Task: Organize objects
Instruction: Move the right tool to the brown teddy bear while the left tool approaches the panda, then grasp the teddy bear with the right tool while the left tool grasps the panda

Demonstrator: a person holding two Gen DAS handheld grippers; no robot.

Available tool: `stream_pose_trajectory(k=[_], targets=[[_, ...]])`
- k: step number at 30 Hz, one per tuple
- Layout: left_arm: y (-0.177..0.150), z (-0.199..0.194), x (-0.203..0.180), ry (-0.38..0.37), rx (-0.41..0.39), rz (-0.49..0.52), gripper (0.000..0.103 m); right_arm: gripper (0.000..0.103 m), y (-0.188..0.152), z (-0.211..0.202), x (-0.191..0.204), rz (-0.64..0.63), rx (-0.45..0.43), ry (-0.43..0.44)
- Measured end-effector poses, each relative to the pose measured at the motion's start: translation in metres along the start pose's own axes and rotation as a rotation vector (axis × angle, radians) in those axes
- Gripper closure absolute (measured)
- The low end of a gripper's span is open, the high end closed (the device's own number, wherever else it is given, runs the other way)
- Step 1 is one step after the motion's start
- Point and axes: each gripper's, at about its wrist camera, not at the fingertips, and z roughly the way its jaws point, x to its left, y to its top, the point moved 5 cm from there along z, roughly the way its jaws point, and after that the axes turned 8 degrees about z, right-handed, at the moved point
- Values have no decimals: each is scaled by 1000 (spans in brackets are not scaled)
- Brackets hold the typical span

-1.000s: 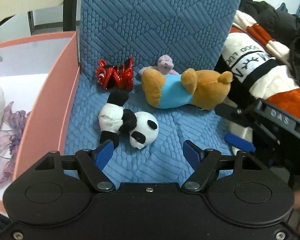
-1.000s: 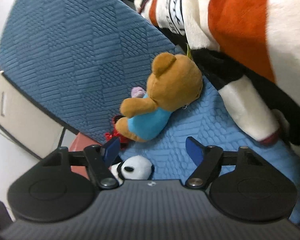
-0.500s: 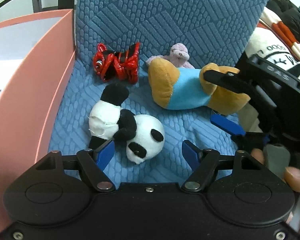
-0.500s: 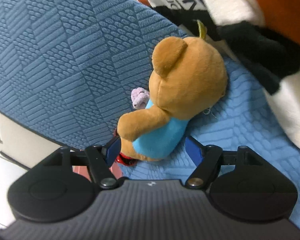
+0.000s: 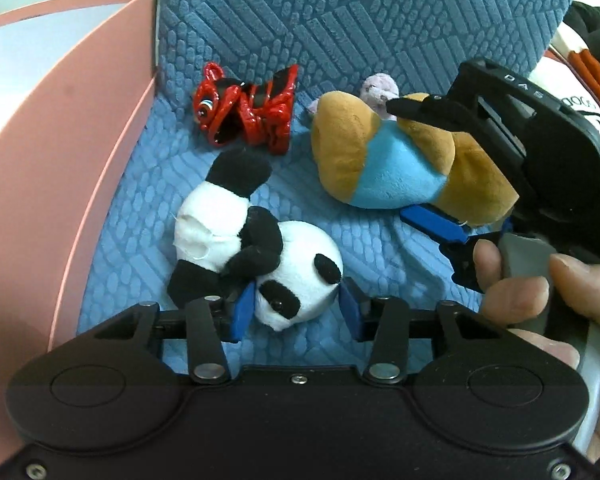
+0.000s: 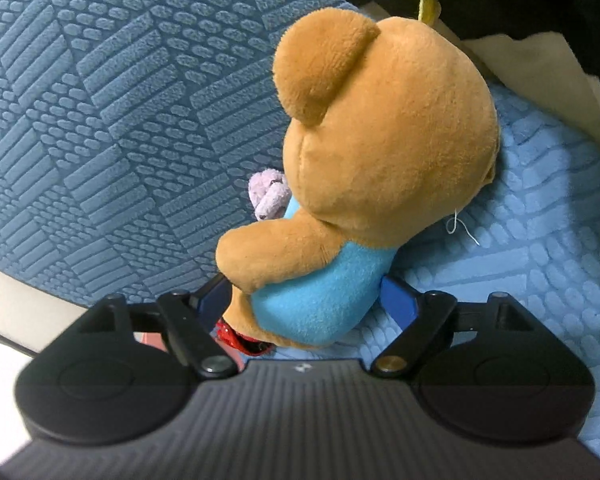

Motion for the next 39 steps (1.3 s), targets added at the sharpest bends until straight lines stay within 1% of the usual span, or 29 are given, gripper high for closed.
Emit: stream_pose_trajectory(k=[5, 9, 11, 14, 19, 21, 24, 26, 29, 31, 33, 34, 35, 38, 39], targets=[[-2, -5, 2, -12, -2, 12, 61, 21, 1, 5, -4, 31, 19, -6], [-7, -11, 4, -20, 3, 34, 62, 31, 3, 3, -3, 26, 26, -15], [-11, -15, 6, -24, 8, 37, 62, 41, 2, 0, 0, -2, 32, -25], [-16, -20, 9, -29, 18, 50, 62, 51, -1, -8, 10, -84, 30, -55], [-25, -33, 13, -40, 20, 68, 62, 60, -7, -18, 16, -180, 42, -110], [-29, -39, 16, -45, 23, 74, 62, 63, -9, -24, 19, -214, 39, -127], [-35, -46, 17, -52, 25, 85, 62, 70, -14, -35, 25, -284, 27, -147], [-39, -50, 18, -54, 33, 94, 62, 99, -18, -45, 27, -337, 14, -167], [-43, -54, 20, -63, 39, 91, 61, 99, -26, -64, 23, -401, -15, -195], [-46, -58, 20, -65, 35, 89, 61, 99, -29, -73, 21, -397, -22, -198], [-47, -60, 21, -66, 34, 88, 61, 99, -28, -80, 9, -359, -23, -185], [-48, -61, 22, -67, 32, 87, 61, 96, -29, -71, 15, -327, -18, -173], [-49, -62, 22, -69, 29, 83, 61, 96, -24, -70, 18, -299, -13, -166], [-51, -62, 25, -76, 28, 53, 61, 94, -23, -77, 12, -237, -9, -162], [-51, -62, 26, -79, 27, 46, 58, 93, -23, -75, 11, -222, -5, -161]])
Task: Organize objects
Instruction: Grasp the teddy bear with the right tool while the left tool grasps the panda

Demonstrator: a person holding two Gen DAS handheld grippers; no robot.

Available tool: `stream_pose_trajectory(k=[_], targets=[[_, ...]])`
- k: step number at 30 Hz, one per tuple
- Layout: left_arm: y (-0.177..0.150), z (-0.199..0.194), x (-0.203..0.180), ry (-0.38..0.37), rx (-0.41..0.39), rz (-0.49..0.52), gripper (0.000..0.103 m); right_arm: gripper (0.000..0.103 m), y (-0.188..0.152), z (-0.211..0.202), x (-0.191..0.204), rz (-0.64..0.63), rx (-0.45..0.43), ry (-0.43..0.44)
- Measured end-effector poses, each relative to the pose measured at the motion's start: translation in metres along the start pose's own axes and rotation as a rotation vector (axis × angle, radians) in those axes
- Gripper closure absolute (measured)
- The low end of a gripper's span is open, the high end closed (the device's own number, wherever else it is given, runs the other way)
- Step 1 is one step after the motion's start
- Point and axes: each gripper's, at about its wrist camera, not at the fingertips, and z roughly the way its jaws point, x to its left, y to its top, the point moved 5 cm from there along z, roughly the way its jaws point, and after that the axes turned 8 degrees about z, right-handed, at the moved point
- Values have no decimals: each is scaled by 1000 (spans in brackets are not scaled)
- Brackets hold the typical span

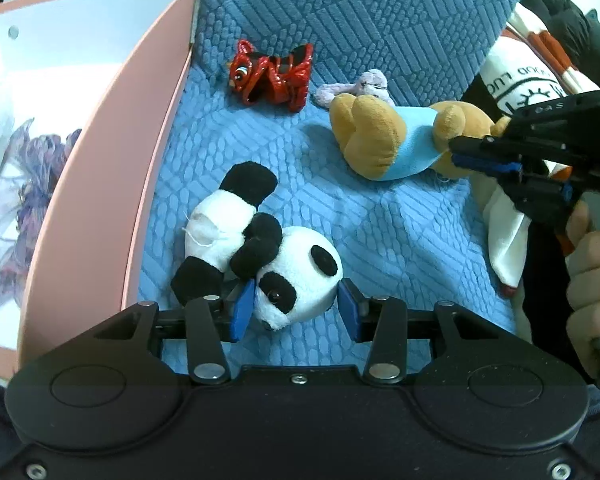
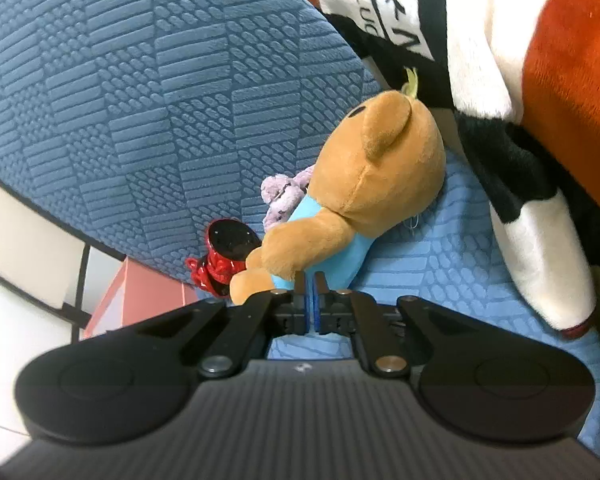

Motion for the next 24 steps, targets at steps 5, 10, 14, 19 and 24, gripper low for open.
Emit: stream_pose_trajectory(k=[5, 10, 14, 19, 24], targets=[[0, 4, 4, -17, 4, -43, 44, 38, 0, 14, -9, 118, 38, 17], [1, 13, 7, -30, 21, -82, 40, 30, 5, 36, -14, 253, 20, 12], [2, 21, 10, -39, 36, -111, 39, 29, 5, 52, -18, 309, 11, -29], [1, 26, 11, -46, 48, -122, 38, 32, 3, 68, -19, 288, 19, -103], [0, 25, 8, -52, 47, -111, 38, 44, 5, 66, -12, 180, 23, -119]])
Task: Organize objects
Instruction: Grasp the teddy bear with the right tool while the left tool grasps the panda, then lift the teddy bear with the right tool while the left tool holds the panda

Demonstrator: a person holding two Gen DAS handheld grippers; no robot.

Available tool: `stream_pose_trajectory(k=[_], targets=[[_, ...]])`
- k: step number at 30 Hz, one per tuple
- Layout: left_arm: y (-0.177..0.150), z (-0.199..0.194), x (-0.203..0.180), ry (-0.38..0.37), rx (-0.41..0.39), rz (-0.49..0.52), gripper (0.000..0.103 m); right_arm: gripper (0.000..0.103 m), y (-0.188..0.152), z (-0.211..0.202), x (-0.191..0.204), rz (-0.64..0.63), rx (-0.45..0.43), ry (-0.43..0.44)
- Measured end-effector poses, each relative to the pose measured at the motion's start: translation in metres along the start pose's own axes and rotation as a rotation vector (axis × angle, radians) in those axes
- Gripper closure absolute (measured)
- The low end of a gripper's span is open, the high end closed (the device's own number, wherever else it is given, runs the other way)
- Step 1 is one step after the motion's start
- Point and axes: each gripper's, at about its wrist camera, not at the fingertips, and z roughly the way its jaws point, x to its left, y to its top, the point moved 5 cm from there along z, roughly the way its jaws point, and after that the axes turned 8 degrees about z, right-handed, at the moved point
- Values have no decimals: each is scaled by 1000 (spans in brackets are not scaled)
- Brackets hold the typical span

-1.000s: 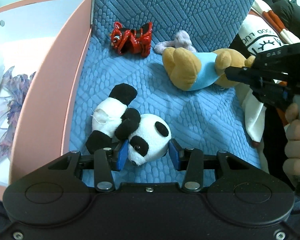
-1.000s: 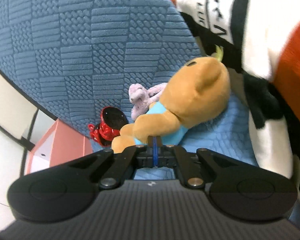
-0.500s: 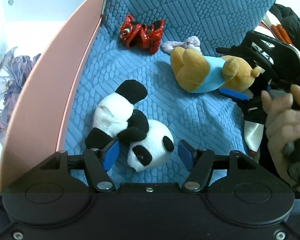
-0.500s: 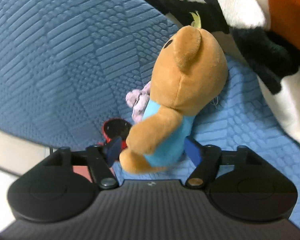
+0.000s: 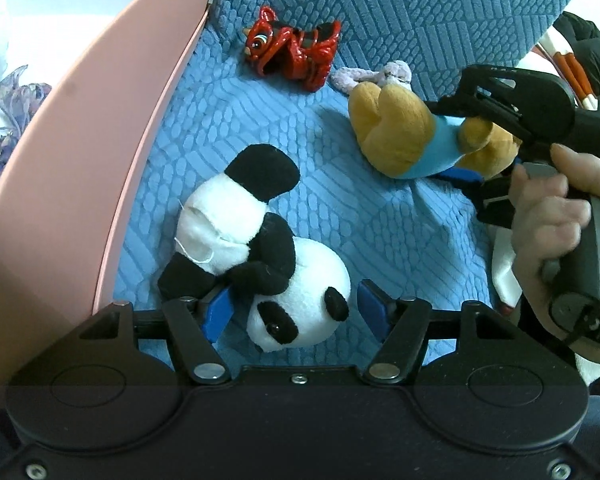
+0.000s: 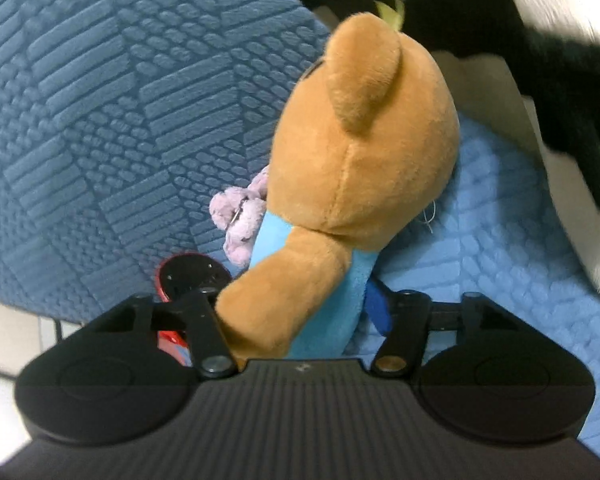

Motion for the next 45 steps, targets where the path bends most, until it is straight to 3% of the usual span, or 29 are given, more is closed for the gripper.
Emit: stream_pose_trajectory(k=[13, 16, 21, 30, 33, 38, 43, 45], targets=[[1, -13, -1, 11, -36, 15, 38, 47, -18, -46, -5, -432, -29, -100], [0, -14, 0, 12, -40, 20, 38, 47, -32, -57, -9, -570, -52, -158], [-3, -17, 1, 18, -40, 26, 38, 47, -56, -82, -12, -696, -56, -192], [-1, -10, 6, -3, -18, -41, 37, 40, -73, -94, -14, -680, -78, -211], [1, -4, 10, -11, 1, -83, 37, 31, -66, -95, -14, -626, -96, -208], [1, 10, 14, 0, 37, -125, 37, 31, -49, -90, -22, -460, -107, -196], [1, 14, 8, 22, 29, -104, 36, 32, -37, -75, -25, -350, -110, -193], [2, 15, 7, 27, 27, -101, 38, 40, -37, -71, -22, -361, -125, -199]])
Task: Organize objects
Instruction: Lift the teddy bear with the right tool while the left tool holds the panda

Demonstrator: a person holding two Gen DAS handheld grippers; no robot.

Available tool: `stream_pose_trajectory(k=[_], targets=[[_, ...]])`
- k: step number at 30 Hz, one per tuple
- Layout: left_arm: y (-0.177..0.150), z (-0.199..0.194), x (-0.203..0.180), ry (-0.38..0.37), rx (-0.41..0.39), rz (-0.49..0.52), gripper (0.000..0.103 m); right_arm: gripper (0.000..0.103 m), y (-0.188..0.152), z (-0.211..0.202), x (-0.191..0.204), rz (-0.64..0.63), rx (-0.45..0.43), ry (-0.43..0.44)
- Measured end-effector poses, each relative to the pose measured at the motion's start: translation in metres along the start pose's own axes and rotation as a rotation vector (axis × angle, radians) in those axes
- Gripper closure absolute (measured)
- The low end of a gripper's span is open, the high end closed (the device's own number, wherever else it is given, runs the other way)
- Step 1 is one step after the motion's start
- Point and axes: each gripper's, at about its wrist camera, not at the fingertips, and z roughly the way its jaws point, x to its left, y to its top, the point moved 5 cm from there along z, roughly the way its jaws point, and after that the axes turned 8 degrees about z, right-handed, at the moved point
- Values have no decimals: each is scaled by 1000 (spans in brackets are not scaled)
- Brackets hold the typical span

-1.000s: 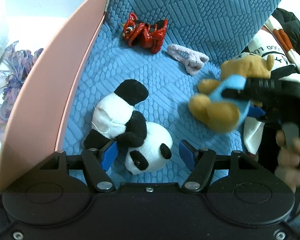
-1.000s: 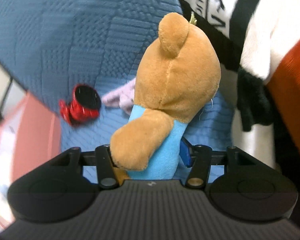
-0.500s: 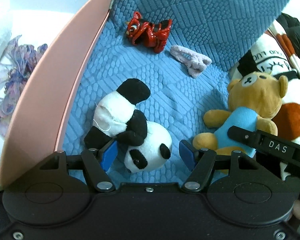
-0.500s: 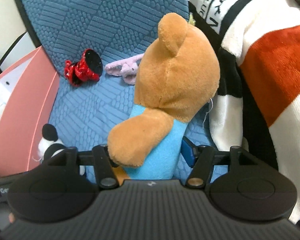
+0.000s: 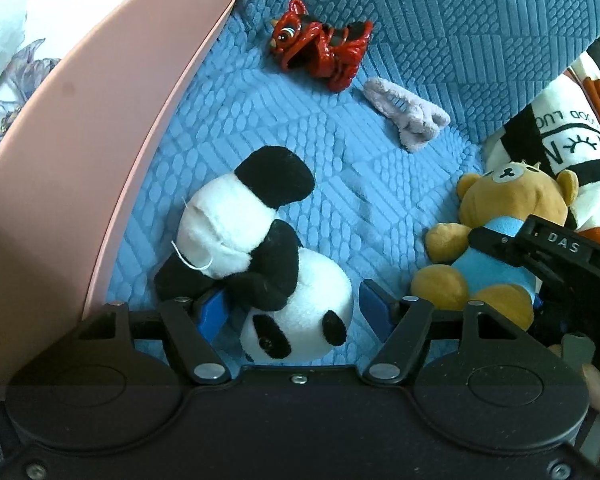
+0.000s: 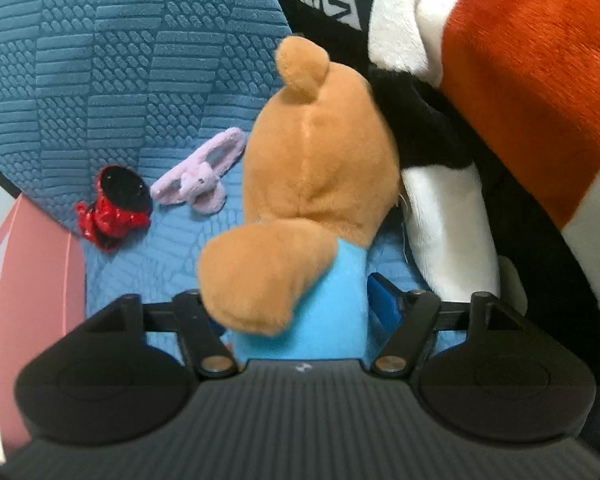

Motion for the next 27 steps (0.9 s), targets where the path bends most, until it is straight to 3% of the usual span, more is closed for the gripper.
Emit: stream_pose_trajectory(k=[6, 16, 27], targets=[[1, 1, -1, 7, -6, 25, 46, 45, -2, -7, 13, -110, -32, -30], [-8, -23, -6, -3, -13, 132, 47, 45, -24, -41, 21, -253, -12, 48], [-24, -62, -9, 1, -27, 272, 47, 45, -54, -70, 14, -257, 12, 63]])
